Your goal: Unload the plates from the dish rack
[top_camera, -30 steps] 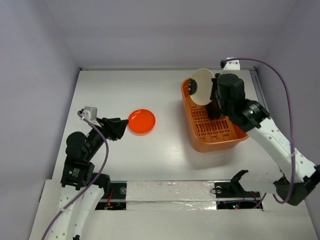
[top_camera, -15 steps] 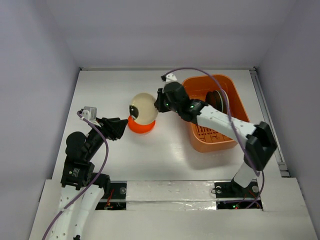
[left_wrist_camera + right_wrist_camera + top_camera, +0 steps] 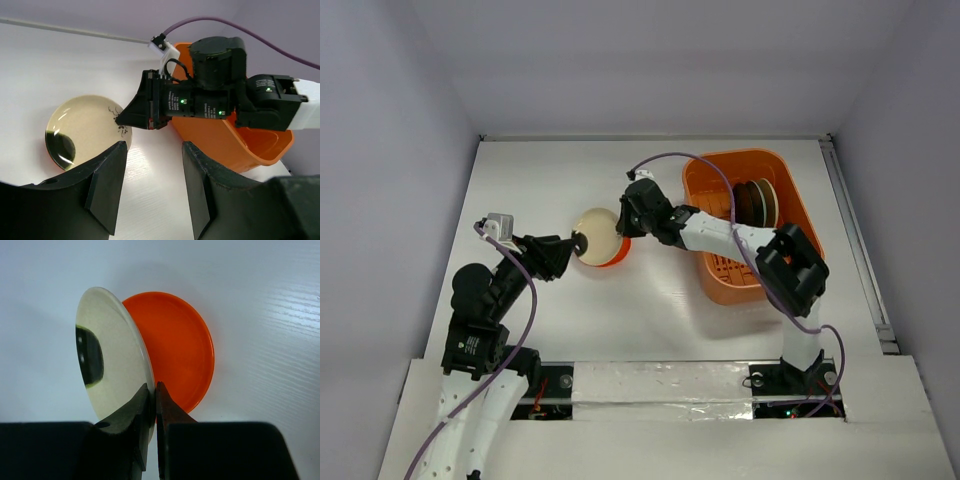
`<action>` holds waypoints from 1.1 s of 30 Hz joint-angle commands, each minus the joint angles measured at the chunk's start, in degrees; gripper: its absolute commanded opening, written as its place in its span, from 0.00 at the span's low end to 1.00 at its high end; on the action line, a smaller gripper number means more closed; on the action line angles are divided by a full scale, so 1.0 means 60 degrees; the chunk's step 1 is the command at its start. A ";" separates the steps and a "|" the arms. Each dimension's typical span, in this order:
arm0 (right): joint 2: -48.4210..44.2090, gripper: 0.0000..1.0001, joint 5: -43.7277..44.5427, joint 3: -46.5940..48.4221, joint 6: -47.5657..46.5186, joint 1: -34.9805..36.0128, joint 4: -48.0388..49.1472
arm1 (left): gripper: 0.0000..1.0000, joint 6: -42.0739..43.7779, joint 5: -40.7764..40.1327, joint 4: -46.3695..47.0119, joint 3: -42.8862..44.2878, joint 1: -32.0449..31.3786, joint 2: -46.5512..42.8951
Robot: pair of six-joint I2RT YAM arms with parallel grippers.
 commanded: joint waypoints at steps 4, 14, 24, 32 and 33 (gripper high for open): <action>0.0316 0.05 0.0432 0.0536 0.0342 0.0022 0.0622 | 0.45 -0.0041 0.0016 0.0358 -0.0033 0.0051 -0.0137; 0.0624 0.25 0.0828 0.0610 0.0357 0.0022 0.0314 | 0.45 -0.0041 0.0016 0.0358 -0.0033 0.0051 -0.0137; 0.0025 0.54 0.1589 0.0479 -0.0067 0.0022 -0.0315 | 0.45 -0.0056 0.0002 0.0358 -0.0018 0.0051 -0.0166; -0.0987 0.54 0.2351 0.0141 -0.0696 0.0022 -0.0916 | 0.45 -0.0041 0.0002 0.0358 -0.0033 0.0051 -0.0181; -0.1031 0.53 0.2380 0.0199 -0.0756 0.0022 -0.1221 | 0.45 -0.0056 0.0002 0.0358 -0.0047 0.0051 -0.0181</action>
